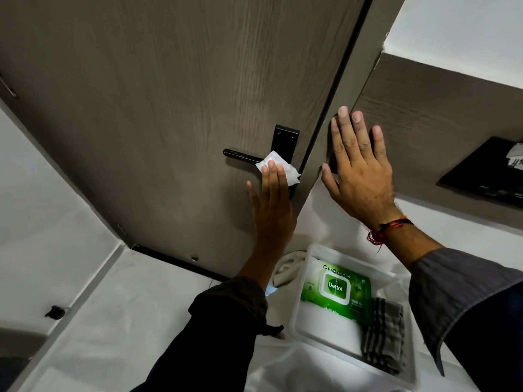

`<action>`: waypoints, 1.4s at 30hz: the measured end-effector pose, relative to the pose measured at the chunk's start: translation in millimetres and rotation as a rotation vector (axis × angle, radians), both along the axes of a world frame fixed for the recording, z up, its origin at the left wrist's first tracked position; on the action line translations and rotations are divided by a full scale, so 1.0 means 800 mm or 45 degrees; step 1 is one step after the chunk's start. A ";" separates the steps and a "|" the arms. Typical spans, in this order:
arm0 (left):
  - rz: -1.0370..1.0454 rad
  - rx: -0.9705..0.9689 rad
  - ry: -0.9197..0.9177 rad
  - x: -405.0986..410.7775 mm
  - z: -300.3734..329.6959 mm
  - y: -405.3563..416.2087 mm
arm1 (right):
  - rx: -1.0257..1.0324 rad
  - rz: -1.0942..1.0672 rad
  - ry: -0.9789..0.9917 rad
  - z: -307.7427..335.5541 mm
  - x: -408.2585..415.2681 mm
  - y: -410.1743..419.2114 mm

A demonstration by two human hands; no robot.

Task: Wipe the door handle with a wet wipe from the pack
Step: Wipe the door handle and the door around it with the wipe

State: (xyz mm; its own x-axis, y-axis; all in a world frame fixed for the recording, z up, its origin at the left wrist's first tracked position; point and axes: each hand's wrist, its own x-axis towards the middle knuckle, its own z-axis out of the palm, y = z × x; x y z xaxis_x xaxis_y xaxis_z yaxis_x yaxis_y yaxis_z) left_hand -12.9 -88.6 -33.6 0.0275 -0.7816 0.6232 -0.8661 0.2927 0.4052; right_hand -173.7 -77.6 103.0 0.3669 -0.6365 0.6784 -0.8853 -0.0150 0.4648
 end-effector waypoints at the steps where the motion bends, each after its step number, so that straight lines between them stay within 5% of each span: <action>1: 0.017 0.035 0.008 -0.001 0.001 0.000 | 0.004 0.004 0.002 0.001 -0.001 0.000; 8: 0.199 0.191 0.217 0.000 0.029 -0.007 | -0.005 0.014 0.001 -0.001 -0.001 -0.001; 19: -0.031 0.174 0.199 -0.027 0.014 0.017 | -0.010 0.046 0.016 -0.004 -0.005 -0.004; 28: 0.091 0.231 0.517 0.003 0.043 -0.012 | -0.025 0.060 0.007 -0.005 -0.004 -0.005; 35: -0.093 0.226 0.311 -0.026 0.032 0.025 | -0.037 0.051 0.008 -0.005 -0.002 -0.005; 42: 0.187 0.262 0.352 0.051 0.051 -0.027 | -0.049 0.041 0.027 -0.006 -0.003 -0.006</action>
State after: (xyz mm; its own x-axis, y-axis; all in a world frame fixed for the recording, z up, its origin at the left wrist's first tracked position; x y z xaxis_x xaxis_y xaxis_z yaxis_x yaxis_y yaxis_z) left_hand 27.8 -110.3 7.4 0.2941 -0.8648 0.4070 -0.7425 0.0615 0.6671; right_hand -176.1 -82.2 98.4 0.4012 -0.5977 0.6941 -0.8747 -0.0253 0.4839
